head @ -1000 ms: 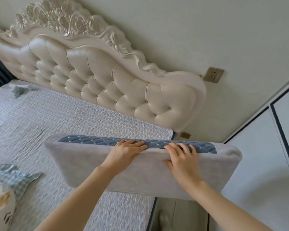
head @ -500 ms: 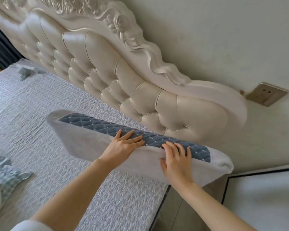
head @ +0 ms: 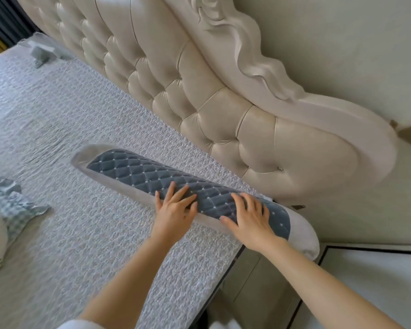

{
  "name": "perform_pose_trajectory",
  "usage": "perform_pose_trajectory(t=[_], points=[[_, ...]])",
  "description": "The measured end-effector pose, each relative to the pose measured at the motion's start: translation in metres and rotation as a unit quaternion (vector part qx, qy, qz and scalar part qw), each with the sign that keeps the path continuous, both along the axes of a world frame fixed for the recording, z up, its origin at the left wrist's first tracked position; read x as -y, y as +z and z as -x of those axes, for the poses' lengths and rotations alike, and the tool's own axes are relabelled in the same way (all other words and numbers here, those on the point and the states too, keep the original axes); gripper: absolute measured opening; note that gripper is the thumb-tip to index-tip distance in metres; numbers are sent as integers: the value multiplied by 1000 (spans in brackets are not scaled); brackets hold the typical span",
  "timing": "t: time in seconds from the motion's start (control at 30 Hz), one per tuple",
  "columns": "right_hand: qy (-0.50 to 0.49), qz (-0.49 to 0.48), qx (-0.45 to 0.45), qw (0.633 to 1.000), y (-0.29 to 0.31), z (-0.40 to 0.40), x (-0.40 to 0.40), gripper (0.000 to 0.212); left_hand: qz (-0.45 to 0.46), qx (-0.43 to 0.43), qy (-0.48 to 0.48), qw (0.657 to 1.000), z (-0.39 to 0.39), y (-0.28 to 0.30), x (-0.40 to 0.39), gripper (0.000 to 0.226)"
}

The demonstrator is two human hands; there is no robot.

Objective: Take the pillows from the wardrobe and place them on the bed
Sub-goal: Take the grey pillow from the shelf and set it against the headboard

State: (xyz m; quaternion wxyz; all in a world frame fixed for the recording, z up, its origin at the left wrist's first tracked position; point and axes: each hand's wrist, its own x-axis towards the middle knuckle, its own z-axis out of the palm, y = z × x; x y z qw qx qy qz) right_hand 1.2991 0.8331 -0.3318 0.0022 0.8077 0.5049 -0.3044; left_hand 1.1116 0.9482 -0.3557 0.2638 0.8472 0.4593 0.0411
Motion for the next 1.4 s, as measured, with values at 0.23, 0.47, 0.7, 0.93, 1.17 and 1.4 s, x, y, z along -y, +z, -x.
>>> perform_pose_trajectory(t=[0.23, 0.47, 0.7, 0.93, 1.17, 1.4], points=[[14, 132, 10, 991, -21, 27, 7, 77, 76, -134, 205, 967, 30, -18, 38, 64], [79, 117, 62, 988, -39, 51, 12, 91, 213, -48, 431, 876, 16, -17, 47, 78], [100, 87, 14, 991, -84, 92, -15, 63, 263, -72, 530, 803, 42, -69, 78, 111], [152, 154, 57, 975, -146, 97, -39, 75, 364, 19, 612, 702, 108, -156, 112, 92], [146, 123, 50, 980, -163, 96, -63, 79, 299, 75, 686, 659, 101, -161, 111, 87], [101, 103, 16, 989, -173, 100, -75, 84, 304, 178, 758, 549, 129, -177, 127, 90]])
